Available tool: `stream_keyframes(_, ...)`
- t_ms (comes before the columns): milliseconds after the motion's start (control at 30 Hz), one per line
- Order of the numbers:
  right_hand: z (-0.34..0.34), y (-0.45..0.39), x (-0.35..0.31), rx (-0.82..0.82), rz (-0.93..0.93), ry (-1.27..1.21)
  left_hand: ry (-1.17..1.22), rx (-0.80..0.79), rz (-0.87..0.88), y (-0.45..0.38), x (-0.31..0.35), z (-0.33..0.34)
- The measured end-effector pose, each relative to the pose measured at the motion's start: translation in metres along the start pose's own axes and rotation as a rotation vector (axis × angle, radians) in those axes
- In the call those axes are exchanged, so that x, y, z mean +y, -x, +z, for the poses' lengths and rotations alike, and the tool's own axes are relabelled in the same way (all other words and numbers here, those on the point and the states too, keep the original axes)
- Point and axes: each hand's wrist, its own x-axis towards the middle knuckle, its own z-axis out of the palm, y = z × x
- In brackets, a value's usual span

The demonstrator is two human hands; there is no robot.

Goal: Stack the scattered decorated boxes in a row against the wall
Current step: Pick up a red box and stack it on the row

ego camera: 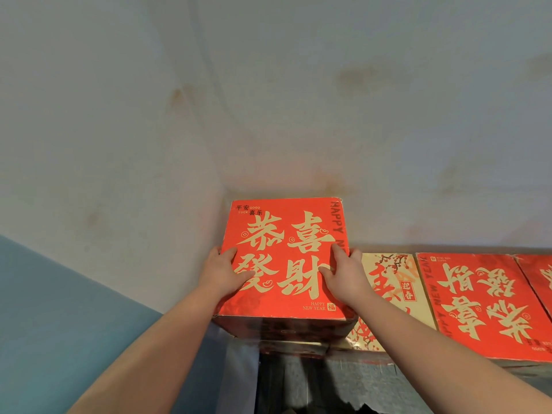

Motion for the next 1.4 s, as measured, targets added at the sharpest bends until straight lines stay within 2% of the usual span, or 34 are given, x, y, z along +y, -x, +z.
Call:
stream_keyframes(467, 0.018, 0.000, -0.009, 0.015, -0.016, -0.019, -0.150, 0.009, 0.043, -0.002, -0.006, -0.006)
stream_keyframes(800, 0.025, -0.002, -0.017, 0.010, -0.022, 0.017, -0.159, -0.019, 0.077, -0.003, -0.008, -0.008)
stream_keyframes(967, 0.021, -0.001, -0.019, -0.058, -0.005, 0.053, -0.173, -0.022, 0.084, -0.003, -0.009, -0.010)
stream_keyframes(1167, -0.006, -0.011, -0.020, -0.145, -0.056, 0.188, -0.160, 0.040, 0.097, -0.001, 0.006, -0.024)
stream_keyframes(1400, -0.041, -0.022, -0.014, -0.126, -0.295, 0.301, -0.088, 0.183, -0.011, 0.053, 0.034, -0.030)
